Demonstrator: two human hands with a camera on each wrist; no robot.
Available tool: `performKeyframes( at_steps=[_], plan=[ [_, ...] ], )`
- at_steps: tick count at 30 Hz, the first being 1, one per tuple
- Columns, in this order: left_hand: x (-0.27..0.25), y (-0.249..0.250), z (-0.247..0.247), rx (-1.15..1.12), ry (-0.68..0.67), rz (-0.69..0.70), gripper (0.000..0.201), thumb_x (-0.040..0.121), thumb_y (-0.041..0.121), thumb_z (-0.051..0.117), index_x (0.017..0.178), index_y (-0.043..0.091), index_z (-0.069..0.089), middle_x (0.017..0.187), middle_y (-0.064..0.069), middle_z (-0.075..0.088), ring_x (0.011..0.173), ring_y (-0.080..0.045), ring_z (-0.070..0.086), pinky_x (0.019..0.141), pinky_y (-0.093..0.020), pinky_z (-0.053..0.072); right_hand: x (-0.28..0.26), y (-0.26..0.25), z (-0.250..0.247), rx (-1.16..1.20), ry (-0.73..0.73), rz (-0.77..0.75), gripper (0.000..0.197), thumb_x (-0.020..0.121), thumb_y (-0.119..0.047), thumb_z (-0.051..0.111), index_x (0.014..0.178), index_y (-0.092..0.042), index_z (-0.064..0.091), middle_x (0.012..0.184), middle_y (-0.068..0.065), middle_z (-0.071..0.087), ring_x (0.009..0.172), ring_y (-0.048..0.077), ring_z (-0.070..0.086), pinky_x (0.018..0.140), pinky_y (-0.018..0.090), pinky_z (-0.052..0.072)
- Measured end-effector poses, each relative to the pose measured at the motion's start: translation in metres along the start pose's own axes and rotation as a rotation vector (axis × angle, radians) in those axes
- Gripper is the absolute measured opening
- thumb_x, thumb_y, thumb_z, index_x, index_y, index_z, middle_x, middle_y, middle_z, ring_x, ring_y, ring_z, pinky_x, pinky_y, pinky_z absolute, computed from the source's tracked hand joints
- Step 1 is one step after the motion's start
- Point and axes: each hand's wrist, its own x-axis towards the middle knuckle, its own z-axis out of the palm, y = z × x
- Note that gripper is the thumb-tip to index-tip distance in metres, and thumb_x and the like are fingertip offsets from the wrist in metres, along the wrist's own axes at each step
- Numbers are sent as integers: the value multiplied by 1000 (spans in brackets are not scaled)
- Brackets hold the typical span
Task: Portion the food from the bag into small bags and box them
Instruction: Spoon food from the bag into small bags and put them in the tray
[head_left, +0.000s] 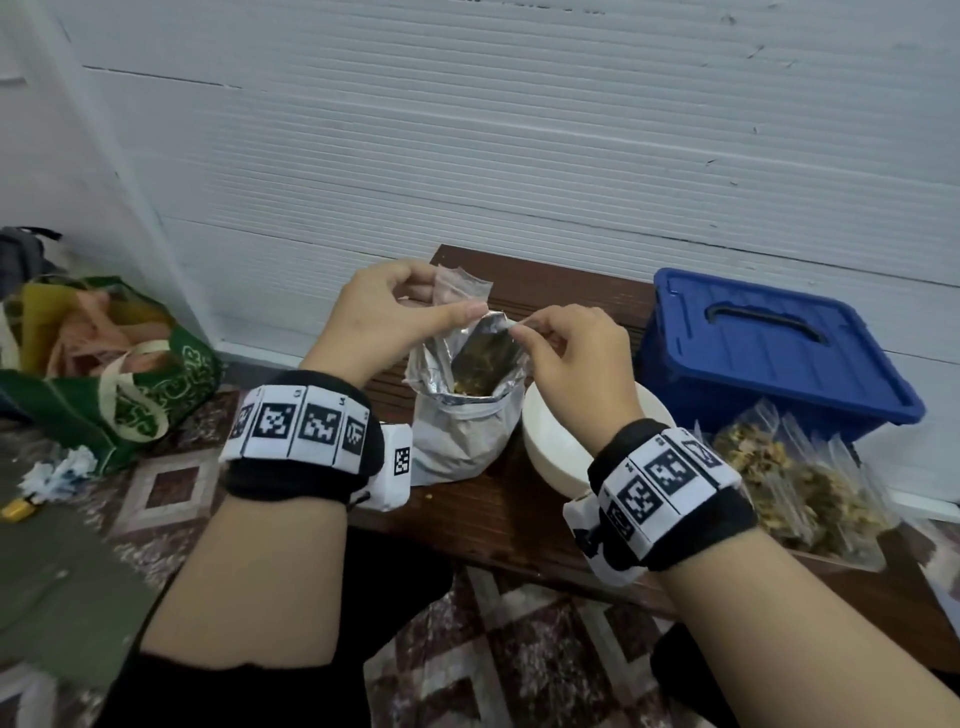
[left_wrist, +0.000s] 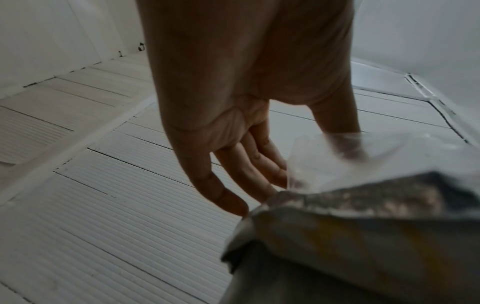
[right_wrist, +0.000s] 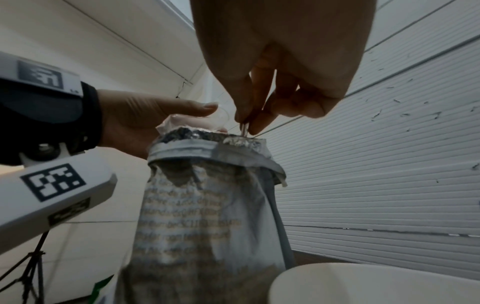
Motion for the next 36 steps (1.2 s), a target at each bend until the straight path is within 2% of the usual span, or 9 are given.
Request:
performKeyframes(
  at_steps=[4,8,11,14,16,19,25,30,36],
  plan=[
    [-1,-1,-1,-7,-31,-19,55,50,49,83,96,21,71,83,12,71,84,-2,67,77,-23,55,-6,0,6,-31,-58,-59,15,89,-22,64,80,-12,70,61,-4,55,73,22,50,70,32,36],
    [-2,-2,0,-1,-51,-36,50,55,45,85,96,20,72,83,10,72,84,-3,68,75,-22,55,-5,-1,12,103,-123,73,20,90,-19,63,75,-6,65,65,2,62,71,21,56,66,31,41],
    [-5,1,0,2,-45,-32,51,54,46,84,96,20,72,87,9,73,86,-3,68,73,-18,54,-3,-3,10,218,-65,217,22,90,-16,63,72,-4,62,66,3,64,63,13,56,60,12,40],
    [-7,7,-6,23,20,-10,43,59,47,82,94,26,69,88,13,70,83,4,64,69,-9,48,-1,0,9,275,52,333,24,92,-19,60,76,-1,61,76,14,67,72,24,61,65,22,45],
    [-7,10,-14,48,50,31,54,56,54,79,101,26,69,94,11,70,88,2,64,76,-13,49,2,1,5,300,123,399,24,93,-20,58,79,-1,63,72,9,64,67,19,59,64,23,47],
    [-8,14,-26,72,73,83,62,54,52,82,107,25,69,96,9,71,88,-7,67,80,-20,54,8,6,-3,276,186,478,25,93,-22,57,81,-2,65,64,-3,54,57,6,45,51,10,36],
    [-12,21,-34,297,-59,106,44,61,35,84,98,40,61,93,19,63,82,3,58,69,-12,45,19,13,-20,311,281,579,25,95,-19,54,83,-3,69,66,-12,58,62,-1,50,50,3,35],
    [-7,15,-27,427,-158,75,52,61,34,86,109,30,66,94,20,60,82,4,54,61,-8,40,31,17,-37,332,360,609,24,92,-16,56,70,-9,63,55,-11,56,74,13,57,72,26,46],
    [-4,13,-20,529,-215,77,56,63,37,86,115,26,67,91,21,55,81,9,48,64,-7,32,44,16,-51,318,369,561,23,93,-17,54,85,-4,70,56,-12,56,58,0,48,55,13,38]
  ],
)
